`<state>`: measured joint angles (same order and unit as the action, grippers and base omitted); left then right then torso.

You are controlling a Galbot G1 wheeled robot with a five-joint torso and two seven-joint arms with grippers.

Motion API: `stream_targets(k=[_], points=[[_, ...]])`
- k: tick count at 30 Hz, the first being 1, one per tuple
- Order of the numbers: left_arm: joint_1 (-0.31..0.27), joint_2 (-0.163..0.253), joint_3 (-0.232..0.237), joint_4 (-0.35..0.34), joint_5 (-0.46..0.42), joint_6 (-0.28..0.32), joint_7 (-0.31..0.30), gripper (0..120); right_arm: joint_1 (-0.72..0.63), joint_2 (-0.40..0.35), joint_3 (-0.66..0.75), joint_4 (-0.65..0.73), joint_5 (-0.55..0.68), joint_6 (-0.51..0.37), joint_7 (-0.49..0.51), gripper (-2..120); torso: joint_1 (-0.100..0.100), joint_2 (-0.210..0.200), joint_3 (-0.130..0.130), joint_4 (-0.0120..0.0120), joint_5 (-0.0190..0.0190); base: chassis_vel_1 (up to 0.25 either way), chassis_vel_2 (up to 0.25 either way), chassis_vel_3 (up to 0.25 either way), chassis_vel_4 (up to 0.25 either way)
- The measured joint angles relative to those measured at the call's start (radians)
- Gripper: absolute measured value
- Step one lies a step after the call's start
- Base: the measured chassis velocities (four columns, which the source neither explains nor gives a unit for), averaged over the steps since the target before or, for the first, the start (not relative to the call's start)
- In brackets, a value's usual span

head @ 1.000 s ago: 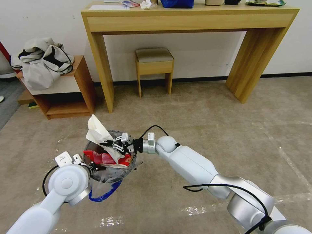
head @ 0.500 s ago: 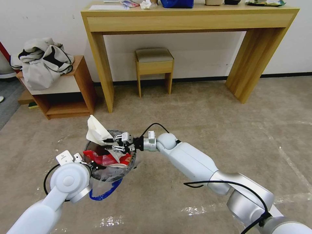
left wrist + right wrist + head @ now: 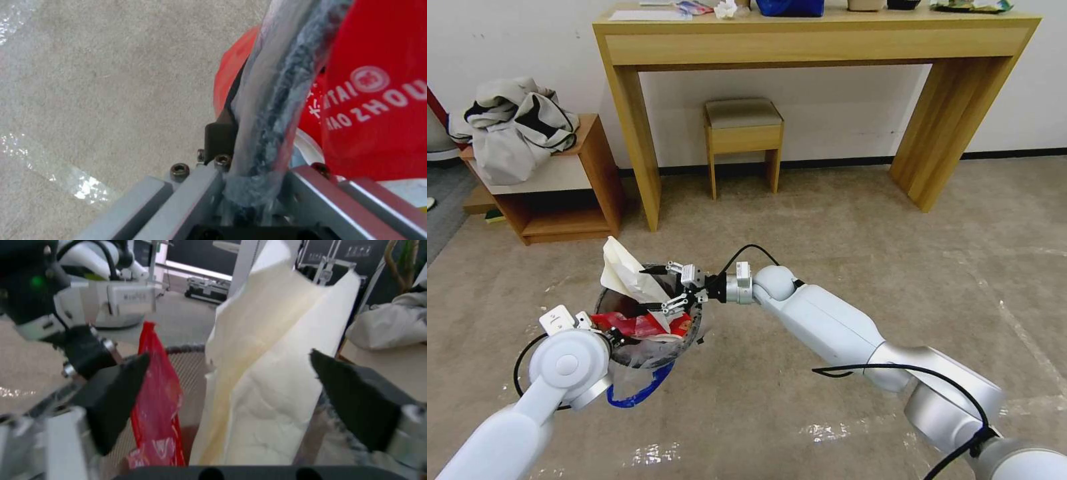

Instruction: Pick up the trash bin and place the garbage on the floor into it.

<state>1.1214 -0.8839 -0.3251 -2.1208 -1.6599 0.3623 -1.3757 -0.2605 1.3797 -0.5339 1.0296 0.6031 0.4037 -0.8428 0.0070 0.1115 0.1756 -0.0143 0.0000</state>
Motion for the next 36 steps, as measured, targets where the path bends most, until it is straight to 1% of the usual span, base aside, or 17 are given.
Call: stream_targets(k=[4,12,15,19,21,22,24,25,26,27,28,30,31,33,34,35,36], points=[[0.001,0.0,-0.002,0.006,0.003,0.0,0.0,0,0.012,-0.012,0.001,0.032,0.022,-0.003,0.01,100,0.0,0.0,0.0,0.0,0.0,0.0,0.0,0.0,0.0],[-0.001,-0.008,0.0,0.02,0.006,0.0,0.0,0,0.024,-0.043,0.02,0.117,0.068,-0.019,0.038,100,0.0,0.0,0.0,0.0,0.0,0.0,0.0,0.0,0.0],[-0.003,-0.012,0.004,0.025,0.006,0.0,0.0,0,0.032,-0.079,0.048,0.188,0.1,-0.034,0.053,100,0.0,0.0,0.0,0.0001,0.0001,0.0,0.0,0.0,0.0],[-0.005,-0.012,0.005,0.026,0.006,0.0,0.0,0,0.04,-0.113,0.072,0.238,0.131,-0.043,0.067,100,0.0,0.0,0.0,0.0001,0.0001,0.0,0.0,0.0,0.0],[-0.005,-0.012,0.005,0.03,0.007,-0.002,0.0,0,0.049,-0.169,0.1,0.299,0.182,-0.054,0.096,100,0.0,0.0,0.0,0.0002,0.0002,0.0,0.0,0.0,0.0],[-0.005,-0.012,0.005,0.03,0.007,-0.002,0.0,0,0.049,-0.169,0.1,0.299,0.182,-0.054,0.096,100,0.0,0.0,0.0,0.0002,0.0002,0.0,0.0,0.0,0.0],[-0.004,-0.012,0.005,0.033,0.01,-0.002,0.002,0,0.063,-0.257,0.133,0.35,0.224,-0.061,0.133,100,0.0,0.0,0.0,0.0004,0.0003,0.0,0.0,0.0,0.0],[-0.004,-0.012,0.005,0.033,0.01,-0.002,0.002,0,0.063,-0.257,0.133,0.35,0.224,-0.061,0.133,100,0.0,0.0,0.0,0.0004,0.0003,0.0,0.0,0.0,0.0],[-0.003,-0.012,0.005,0.033,0.011,-0.002,0.003,0,0.072,-0.315,0.153,0.367,0.239,-0.064,0.151,100,0.0,0.0,0.0,0.0,0.0003,0.0,0.0,0.0,0.0],[-0.003,-0.013,0.006,0.033,0.011,-0.002,0.004,0,0.076,-0.35,0.168,0.375,0.245,-0.066,0.165,100,0.0,0.0,0.0,-0.0001,0.0003,0.0,0.0,0.0,0.0],[-0.003,-0.013,0.006,0.033,0.011,-0.002,0.004,0,0.076,-0.35,0.168,0.375,0.245,-0.066,0.165,100,0.0,0.0,0.0,-0.0001,0.0003,0.0,0.0,0.0,0.0],[-0.005,-0.018,0.009,0.032,0.011,0.0,0.006,0,0.072,-0.448,0.211,0.395,0.249,-0.072,0.207,100,0.0,0.0,0.0,-0.0002,0.0003,0.0,0.0,0.0,0.0],[-0.005,-0.018,0.009,0.032,0.011,0.0,0.006,0,0.072,-0.448,0.211,0.395,0.249,-0.072,0.207,100,0.0,0.0,0.0,-0.0002,0.0003,0.0,0.0,0.0,0.0],[-0.005,-0.02,0.011,0.031,0.012,0.003,0.009,0,0.046,-0.511,0.248,0.405,0.235,-0.076,0.229,100,0.0,0.0,0.0,-0.0002,0.0003,0.0,0.0,0.0,0.0],[-0.005,-0.021,0.013,0.031,0.014,0.007,0.014,0,-0.006,-0.581,0.296,0.413,0.22,-0.081,0.257,100,0.0,0.0,0.0,0.0005,0.0006,0.0,0.0,0.0,0.0],[-0.005,-0.021,0.013,0.031,0.014,0.007,0.014,0,-0.006,-0.581,0.296,0.413,0.22,-0.081,0.257,100,0.0,0.0,0.0,0.0005,0.0006,0.0,0.0,0.0,0.0],[-0.005,-0.02,0.014,0.032,0.016,0.009,0.016,0,-0.058,-0.63,0.338,0.413,0.206,-0.088,0.276,100,0.0,0.0,0.0,-0.0001,0.0004,0.0,0.0,0.0,0.0]])
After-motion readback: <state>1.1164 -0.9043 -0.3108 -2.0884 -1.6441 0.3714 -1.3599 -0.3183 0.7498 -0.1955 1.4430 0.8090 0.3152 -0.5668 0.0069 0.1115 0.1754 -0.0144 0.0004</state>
